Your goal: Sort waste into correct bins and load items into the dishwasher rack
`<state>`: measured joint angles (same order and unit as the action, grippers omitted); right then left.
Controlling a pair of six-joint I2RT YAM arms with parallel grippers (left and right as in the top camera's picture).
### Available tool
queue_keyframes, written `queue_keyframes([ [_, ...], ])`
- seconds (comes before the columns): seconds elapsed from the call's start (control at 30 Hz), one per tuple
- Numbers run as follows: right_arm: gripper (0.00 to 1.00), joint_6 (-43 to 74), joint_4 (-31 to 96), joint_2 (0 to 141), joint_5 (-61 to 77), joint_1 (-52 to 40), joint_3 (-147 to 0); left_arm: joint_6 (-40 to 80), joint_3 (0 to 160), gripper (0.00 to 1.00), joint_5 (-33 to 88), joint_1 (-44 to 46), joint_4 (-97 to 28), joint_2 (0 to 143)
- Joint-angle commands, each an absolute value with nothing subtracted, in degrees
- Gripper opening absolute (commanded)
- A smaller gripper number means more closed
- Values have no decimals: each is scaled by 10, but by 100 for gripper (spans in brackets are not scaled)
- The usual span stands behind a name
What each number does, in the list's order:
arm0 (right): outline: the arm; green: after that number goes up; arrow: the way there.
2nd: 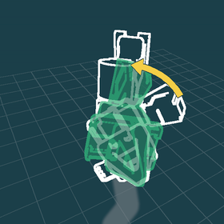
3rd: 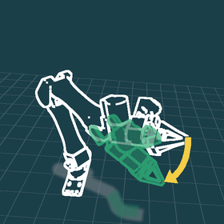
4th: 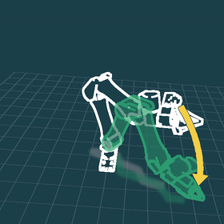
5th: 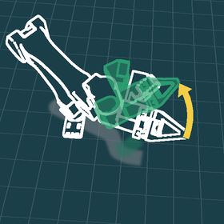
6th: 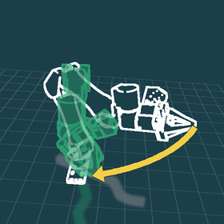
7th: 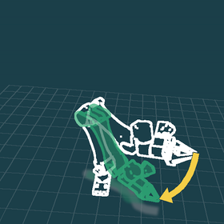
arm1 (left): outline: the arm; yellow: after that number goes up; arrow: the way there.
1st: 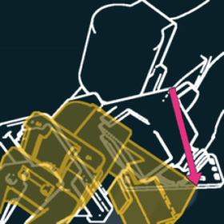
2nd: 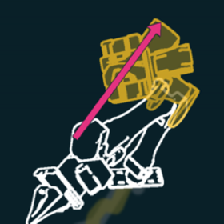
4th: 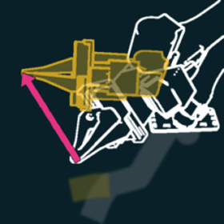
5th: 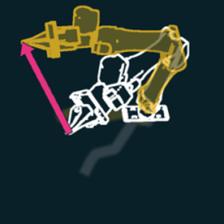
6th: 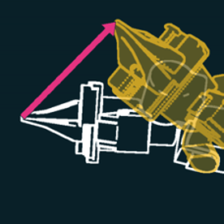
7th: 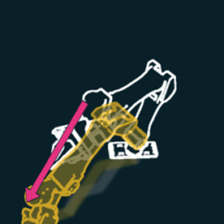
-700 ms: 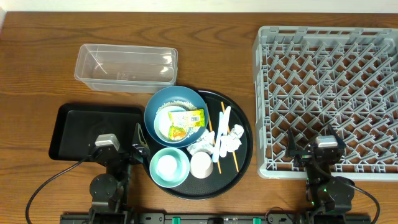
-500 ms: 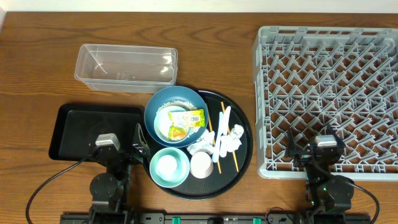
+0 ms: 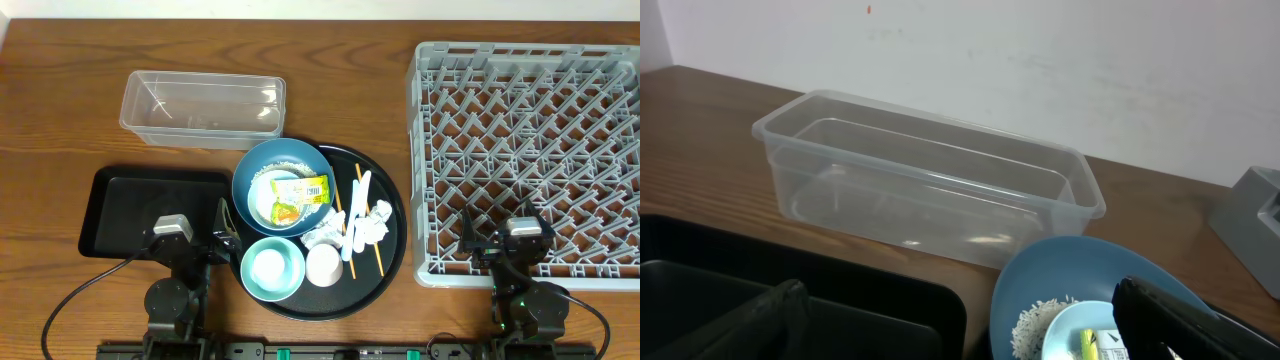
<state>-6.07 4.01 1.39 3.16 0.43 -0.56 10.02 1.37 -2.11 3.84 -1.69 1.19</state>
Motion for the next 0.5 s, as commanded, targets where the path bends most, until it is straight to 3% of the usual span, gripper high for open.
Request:
queue_keyframes([
  [0.0,99,-59,41,15,30,7,-3,90,2,98,-35,35,-38,13],
  [0.47,99,-59,41,15,30,7,-3,90,2,98,-35,35,-38,13],
])
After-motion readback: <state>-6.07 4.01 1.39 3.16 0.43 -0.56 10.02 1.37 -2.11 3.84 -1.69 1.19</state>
